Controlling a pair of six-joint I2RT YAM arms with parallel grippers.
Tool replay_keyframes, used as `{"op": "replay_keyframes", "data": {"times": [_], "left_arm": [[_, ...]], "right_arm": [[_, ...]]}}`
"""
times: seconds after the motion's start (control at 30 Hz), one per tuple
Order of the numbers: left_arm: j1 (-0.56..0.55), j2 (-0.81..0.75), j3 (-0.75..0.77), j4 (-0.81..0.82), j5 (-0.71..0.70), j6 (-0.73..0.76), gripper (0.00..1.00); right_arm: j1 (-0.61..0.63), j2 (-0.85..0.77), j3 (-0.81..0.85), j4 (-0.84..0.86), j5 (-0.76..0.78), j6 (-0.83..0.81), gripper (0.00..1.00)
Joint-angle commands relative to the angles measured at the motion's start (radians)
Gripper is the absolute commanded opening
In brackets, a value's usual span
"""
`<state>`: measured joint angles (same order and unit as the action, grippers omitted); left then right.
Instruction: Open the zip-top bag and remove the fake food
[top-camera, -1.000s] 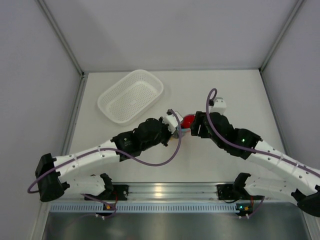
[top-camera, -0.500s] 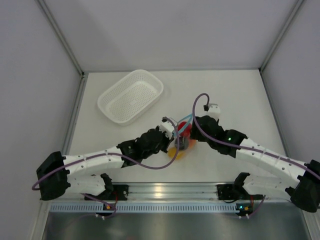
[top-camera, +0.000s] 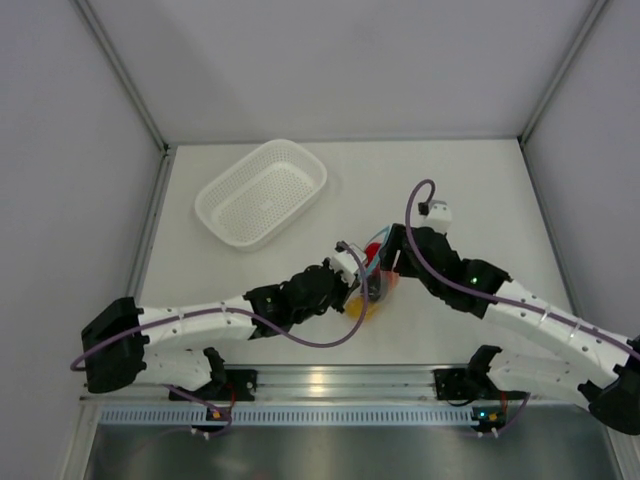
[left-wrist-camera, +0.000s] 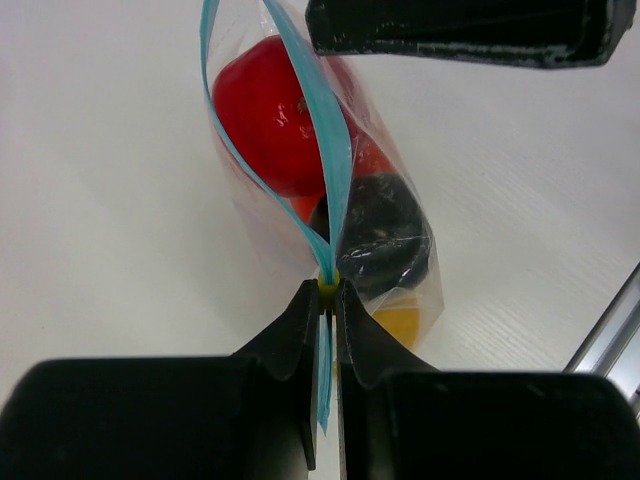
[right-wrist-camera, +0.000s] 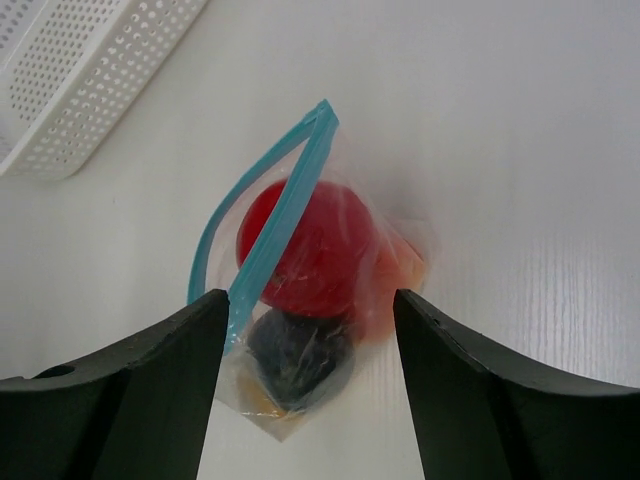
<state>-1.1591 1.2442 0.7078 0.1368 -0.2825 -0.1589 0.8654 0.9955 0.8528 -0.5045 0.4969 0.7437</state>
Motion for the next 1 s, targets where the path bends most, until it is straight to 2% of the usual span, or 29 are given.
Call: {"op": "replay_keyframes", "data": {"times": [0.0, 0.23, 0.5, 0.73, 0.97], "left_arm": [[-0.013, 0.020, 0.058, 0.072, -0.007, 0.015, 0.00], [-0.025, 0.043, 0.090, 0.073, 0.020, 0.006, 0.00], [-0.025, 0.018, 0.084, 0.073, 0.009, 0.004, 0.00], [-0.025, -0.012, 0.079, 0.073, 0.034, 0.001, 0.00], [-0.025, -0.043, 0.058, 0.072, 0.062, 0.007, 0.00]], "right_arm": [[-0.012, -0.024, 0.078, -0.029, 0.040, -0.007, 0.68], [-0.020, 0.067, 0.144, -0.080, 0.086, -0.040, 0.68], [-0.043, 0.092, 0.108, -0.106, 0.149, -0.032, 0.60], [-0.104, 0.106, 0.035, -0.022, 0.074, -0.049, 0.54], [-0.166, 0.155, 0.060, -0.003, 0.043, -0.070, 0.51]]}}
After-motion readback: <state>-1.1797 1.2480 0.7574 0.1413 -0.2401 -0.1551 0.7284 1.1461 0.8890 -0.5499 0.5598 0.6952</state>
